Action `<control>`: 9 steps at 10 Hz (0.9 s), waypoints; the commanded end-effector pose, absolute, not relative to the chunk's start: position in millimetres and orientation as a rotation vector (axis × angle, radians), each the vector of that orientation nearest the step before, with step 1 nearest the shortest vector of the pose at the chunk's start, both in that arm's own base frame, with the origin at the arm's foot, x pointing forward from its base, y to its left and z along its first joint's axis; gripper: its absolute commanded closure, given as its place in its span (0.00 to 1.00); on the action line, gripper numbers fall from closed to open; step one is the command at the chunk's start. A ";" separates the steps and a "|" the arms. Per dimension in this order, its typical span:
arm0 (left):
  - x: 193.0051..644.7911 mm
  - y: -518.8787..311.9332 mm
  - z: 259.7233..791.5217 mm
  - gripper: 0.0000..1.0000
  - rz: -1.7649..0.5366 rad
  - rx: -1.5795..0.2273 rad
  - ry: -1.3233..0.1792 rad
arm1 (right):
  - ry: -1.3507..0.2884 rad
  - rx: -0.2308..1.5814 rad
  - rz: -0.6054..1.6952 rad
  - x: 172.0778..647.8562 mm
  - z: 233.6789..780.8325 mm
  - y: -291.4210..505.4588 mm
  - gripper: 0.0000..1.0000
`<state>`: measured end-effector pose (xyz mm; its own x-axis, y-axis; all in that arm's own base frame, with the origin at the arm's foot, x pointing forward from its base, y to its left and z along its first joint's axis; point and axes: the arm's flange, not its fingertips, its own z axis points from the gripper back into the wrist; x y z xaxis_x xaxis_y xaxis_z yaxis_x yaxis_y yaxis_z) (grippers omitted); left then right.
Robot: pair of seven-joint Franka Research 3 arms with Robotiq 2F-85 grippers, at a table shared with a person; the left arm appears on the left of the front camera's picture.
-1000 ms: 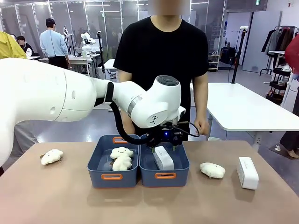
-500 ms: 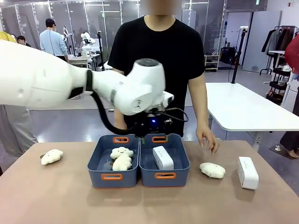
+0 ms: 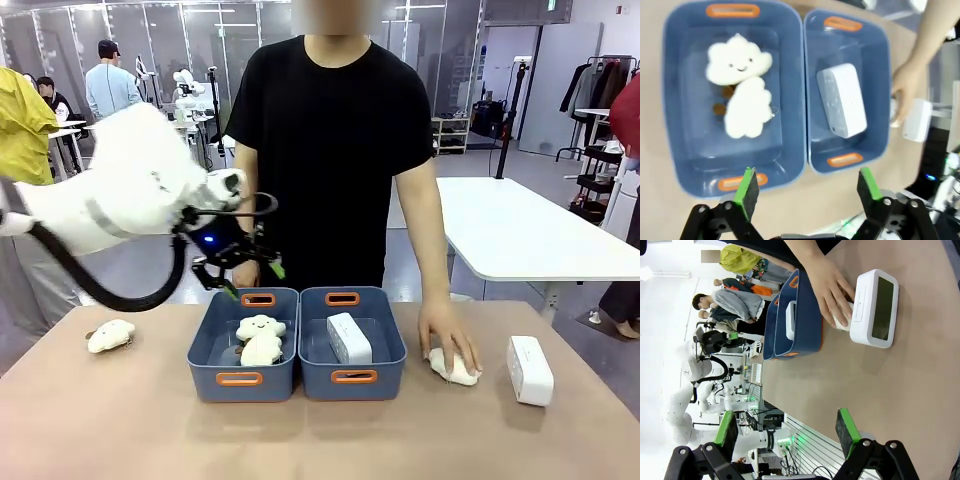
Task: Sort the digital clocks into the basket.
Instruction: Pick up the Digital clock from the table and place it into the empty Plastic storage basket.
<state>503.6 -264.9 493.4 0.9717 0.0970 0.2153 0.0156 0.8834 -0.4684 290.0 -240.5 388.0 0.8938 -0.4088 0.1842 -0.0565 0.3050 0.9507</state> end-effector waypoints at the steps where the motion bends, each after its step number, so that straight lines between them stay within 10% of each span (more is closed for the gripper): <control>1: 479.8 -207.8 492.3 0.00 0.044 -0.629 -0.229 | -0.434 1.249 -0.238 289.1 389.1 -241.6 0.00; 9: 431.6 119.5 480.5 0.00 0.340 -1.110 -0.253 | -0.434 1.249 -0.238 289.1 389.1 -241.6 0.00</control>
<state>418.5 111.6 487.3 0.8755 0.4813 0.0440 -0.1707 0.3931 -0.9035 289.7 -240.9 388.1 0.8933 -0.4099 0.1843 -0.0561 0.3052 0.9506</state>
